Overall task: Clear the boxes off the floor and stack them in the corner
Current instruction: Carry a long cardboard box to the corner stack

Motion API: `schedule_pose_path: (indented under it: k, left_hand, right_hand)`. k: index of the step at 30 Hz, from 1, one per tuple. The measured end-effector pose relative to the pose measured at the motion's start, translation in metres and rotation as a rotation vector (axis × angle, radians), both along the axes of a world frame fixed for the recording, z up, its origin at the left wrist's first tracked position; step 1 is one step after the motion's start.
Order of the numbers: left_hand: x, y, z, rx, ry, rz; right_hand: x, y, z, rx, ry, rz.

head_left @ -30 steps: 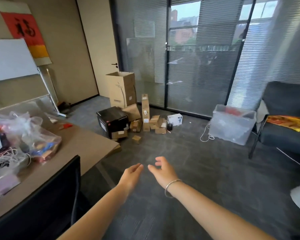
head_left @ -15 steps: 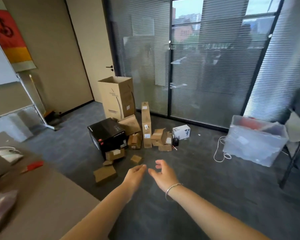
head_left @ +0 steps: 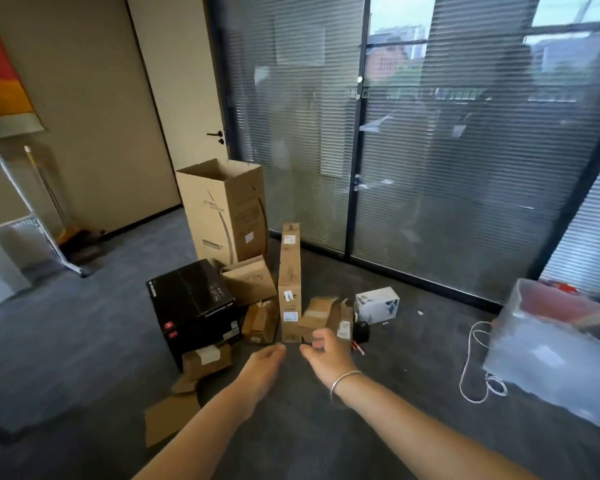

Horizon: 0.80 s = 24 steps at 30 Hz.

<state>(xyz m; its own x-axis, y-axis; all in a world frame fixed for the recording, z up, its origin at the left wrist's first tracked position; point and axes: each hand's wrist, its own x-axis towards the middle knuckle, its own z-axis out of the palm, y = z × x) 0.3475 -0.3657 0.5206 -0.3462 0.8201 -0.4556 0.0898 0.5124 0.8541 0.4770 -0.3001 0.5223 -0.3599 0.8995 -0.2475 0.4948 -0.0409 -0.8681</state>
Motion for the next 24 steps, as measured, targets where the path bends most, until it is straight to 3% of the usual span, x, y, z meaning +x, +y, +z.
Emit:
schedule_pose_path:
  k: [8,18,24]
  left_hand:
    - [-0.076,0.174,-0.012,-0.062,-0.033,0.134]
    - [-0.198,0.439,-0.032,-0.077,-0.035,0.042]
    - [-0.242,0.565,-0.062,-0.138,-0.027,0.057]
  right_hand:
    - [-0.081,0.183,-0.017,-0.05,-0.072,0.069]
    - [-0.21,0.437,-0.057,-0.159,-0.003,0.01]
    - [-0.256,0.551,-0.086,-0.277,-0.003,-0.086]
